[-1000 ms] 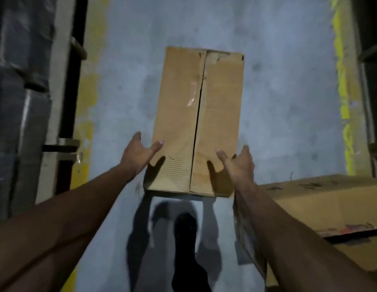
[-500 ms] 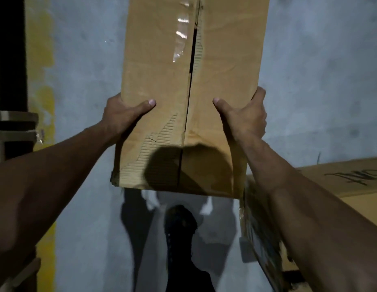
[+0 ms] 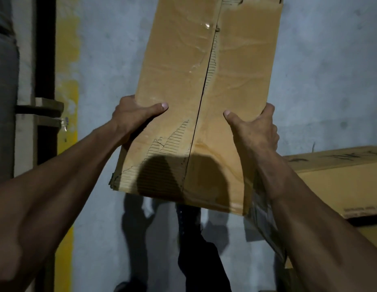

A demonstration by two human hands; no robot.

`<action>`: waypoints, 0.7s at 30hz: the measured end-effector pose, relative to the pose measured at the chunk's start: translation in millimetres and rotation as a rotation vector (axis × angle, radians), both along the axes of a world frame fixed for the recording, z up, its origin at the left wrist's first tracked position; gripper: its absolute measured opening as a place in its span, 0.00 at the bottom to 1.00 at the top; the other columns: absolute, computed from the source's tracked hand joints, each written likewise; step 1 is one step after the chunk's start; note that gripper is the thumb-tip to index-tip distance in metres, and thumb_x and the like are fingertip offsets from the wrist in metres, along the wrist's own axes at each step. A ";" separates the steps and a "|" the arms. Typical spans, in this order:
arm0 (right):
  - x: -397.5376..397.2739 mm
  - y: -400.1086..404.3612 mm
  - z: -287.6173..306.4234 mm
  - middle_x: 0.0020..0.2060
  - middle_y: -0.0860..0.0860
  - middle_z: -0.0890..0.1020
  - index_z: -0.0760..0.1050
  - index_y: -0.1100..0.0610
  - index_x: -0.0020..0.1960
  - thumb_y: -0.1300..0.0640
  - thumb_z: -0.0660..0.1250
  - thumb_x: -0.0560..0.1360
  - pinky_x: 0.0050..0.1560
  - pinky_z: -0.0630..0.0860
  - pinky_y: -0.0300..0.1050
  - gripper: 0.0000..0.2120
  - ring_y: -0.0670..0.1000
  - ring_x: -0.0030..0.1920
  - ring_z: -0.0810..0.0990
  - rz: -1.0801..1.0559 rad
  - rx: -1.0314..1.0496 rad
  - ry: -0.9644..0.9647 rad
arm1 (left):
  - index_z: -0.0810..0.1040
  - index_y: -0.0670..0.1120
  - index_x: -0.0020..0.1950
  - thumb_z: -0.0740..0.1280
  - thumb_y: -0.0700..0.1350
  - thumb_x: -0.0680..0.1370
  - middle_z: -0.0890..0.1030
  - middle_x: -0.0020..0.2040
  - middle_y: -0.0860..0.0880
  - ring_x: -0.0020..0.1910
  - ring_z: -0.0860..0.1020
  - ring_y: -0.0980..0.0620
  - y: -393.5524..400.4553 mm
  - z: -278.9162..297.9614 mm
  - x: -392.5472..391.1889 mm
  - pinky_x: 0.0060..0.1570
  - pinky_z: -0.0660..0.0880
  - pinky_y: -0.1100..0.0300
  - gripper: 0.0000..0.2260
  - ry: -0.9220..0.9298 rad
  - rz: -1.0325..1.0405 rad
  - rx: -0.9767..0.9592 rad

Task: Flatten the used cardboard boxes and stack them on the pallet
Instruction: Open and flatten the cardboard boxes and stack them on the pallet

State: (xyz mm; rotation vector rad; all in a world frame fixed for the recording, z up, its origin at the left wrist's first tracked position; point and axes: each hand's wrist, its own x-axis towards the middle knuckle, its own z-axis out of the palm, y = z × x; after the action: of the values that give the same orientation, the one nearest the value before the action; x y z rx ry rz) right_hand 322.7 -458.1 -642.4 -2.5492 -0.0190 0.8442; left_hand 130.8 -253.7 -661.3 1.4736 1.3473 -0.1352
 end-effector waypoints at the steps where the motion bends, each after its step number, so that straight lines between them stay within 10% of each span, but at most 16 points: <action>1: -10.5 -5.2 8.3 0.63 0.57 0.76 0.57 0.48 0.75 0.29 0.71 0.66 0.60 0.73 0.59 0.46 0.63 0.63 0.74 -0.001 -0.013 0.006 | 0.82 0.51 0.50 0.78 0.70 0.55 0.85 0.48 0.51 0.49 0.83 0.47 -2.3 6.5 -9.4 0.57 0.79 0.46 0.32 0.014 -0.002 0.008; 5: -61.5 -22.2 40.6 0.66 0.59 0.74 0.57 0.50 0.76 0.30 0.71 0.68 0.60 0.71 0.57 0.46 0.65 0.66 0.72 0.007 -0.037 0.027 | 0.79 0.49 0.43 0.78 0.69 0.59 0.82 0.42 0.50 0.45 0.81 0.47 -15.1 27.7 -56.9 0.53 0.79 0.51 0.27 0.042 -0.023 -0.002; 13: -187.0 -74.7 81.2 0.66 0.58 0.74 0.59 0.51 0.74 0.30 0.72 0.67 0.56 0.71 0.57 0.45 0.64 0.64 0.74 -0.028 -0.041 0.026 | 0.79 0.45 0.59 0.72 0.79 0.48 0.83 0.54 0.46 0.54 0.81 0.43 -58.6 56.9 -180.8 0.58 0.78 0.46 0.51 0.067 -0.106 0.042; 21: -303.3 -170.1 104.6 0.69 0.56 0.73 0.60 0.50 0.76 0.30 0.74 0.64 0.67 0.68 0.61 0.48 0.63 0.69 0.70 -0.104 -0.033 0.053 | 0.77 0.47 0.65 0.70 0.78 0.52 0.82 0.59 0.48 0.57 0.80 0.43 -143.6 81.7 -285.7 0.60 0.77 0.46 0.50 0.097 -0.175 0.017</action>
State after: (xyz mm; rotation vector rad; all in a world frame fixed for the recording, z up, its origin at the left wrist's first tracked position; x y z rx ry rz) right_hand 19.4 -628.2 -537.8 -2.5328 0.1436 0.8784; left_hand -154.9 -397.3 -579.6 1.6161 1.2979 -0.3121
